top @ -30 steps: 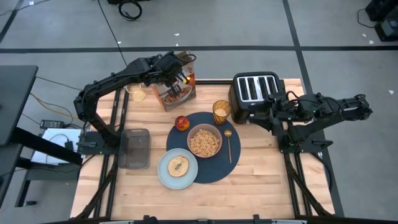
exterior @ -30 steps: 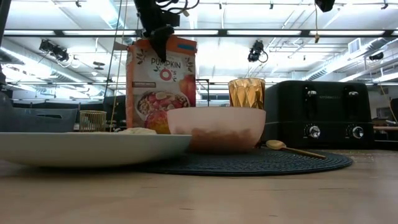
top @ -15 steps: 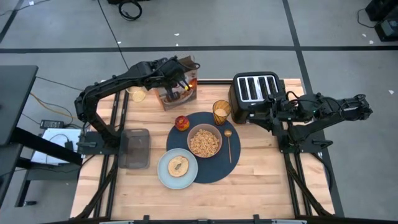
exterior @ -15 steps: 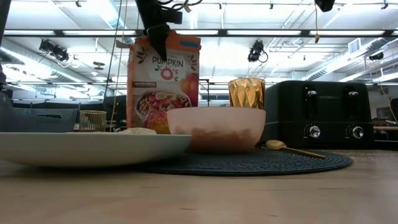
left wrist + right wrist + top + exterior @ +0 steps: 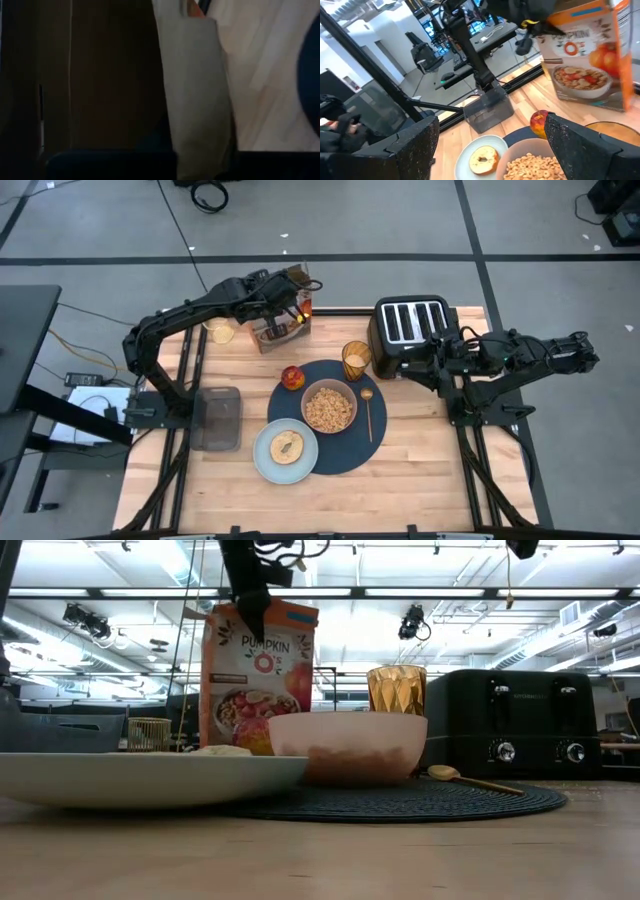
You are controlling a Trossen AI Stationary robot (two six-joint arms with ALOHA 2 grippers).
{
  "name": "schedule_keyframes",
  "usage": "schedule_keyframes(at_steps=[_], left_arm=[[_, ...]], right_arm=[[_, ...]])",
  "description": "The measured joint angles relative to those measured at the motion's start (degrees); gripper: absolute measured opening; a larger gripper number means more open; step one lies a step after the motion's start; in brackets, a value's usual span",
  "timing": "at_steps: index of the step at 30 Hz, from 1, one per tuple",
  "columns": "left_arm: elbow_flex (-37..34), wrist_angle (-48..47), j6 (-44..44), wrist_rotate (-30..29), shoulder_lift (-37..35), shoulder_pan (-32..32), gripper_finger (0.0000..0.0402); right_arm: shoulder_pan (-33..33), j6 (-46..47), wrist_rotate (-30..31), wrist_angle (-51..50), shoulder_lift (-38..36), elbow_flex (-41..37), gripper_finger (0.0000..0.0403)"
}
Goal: Arrange a breakfast setting
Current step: Pour the cereal from the cereal box into the orange bowl
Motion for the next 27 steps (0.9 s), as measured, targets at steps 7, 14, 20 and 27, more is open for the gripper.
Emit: schedule_keyframes(at_steps=[7, 14, 20, 27], left_arm=[[0.2, 0.4, -1.8, -1.6, 2.0, -0.1, 0.0025], [0.0, -0.8, -2.8, -0.3, 1.5, -0.6, 0.0088], [1.3, -1.0, -3.9, 1.6, 0.7, -0.6, 0.0154], [6.9, -4.7, -5.3, 9.1, -0.6, -0.8, 0.0231]], right_arm=[[0.5, 2.1, -2.5, 0.4, 0.0, 0.0, 0.0363], [2.0, 2.0, -2.5, 0.3, 0.0, 0.0, 0.0363], [2.0, 1.9, -2.5, 0.3, 0.0, 0.0, 0.0363], [2.0, 0.4, -2.5, 0.4, 0.0, 0.0, 0.0363]])
